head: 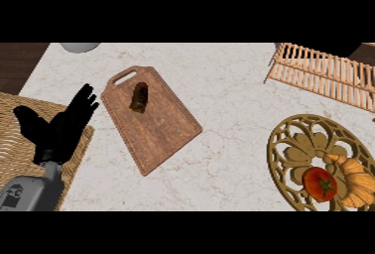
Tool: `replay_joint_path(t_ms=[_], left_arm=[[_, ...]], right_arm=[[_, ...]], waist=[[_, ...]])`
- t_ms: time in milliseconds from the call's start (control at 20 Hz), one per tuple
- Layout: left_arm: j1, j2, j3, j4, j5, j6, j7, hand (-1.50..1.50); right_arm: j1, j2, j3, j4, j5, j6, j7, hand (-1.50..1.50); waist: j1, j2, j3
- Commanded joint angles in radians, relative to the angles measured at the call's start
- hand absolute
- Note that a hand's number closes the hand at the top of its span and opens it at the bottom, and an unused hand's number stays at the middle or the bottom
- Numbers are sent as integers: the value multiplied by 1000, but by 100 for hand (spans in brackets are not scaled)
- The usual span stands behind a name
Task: Pick the croissant from the placemat and place it in the tiered shelf
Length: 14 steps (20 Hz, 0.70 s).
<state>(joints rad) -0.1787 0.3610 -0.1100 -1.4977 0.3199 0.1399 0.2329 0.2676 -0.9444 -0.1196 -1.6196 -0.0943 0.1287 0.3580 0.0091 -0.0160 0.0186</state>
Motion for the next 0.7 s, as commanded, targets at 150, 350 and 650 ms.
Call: replay_joint_path(t_ms=[150, 350, 650], left_arm=[[121, -30, -12, 128, 0, 10, 38, 0], [125, -35, -12, 110, -9, 23, 55, 0], [116, -37, -7, 124, -12, 0, 42, 0]], right_arm=[[-41, 30, 58, -50, 79, -69, 152, -150], [-16, 65, 97, -57, 137, -99, 152, -150], [-19, 106, 135, -58, 191, -129, 163, -150]], waist=[[4, 24, -21], [-1, 21, -19], [-7, 23, -19]])
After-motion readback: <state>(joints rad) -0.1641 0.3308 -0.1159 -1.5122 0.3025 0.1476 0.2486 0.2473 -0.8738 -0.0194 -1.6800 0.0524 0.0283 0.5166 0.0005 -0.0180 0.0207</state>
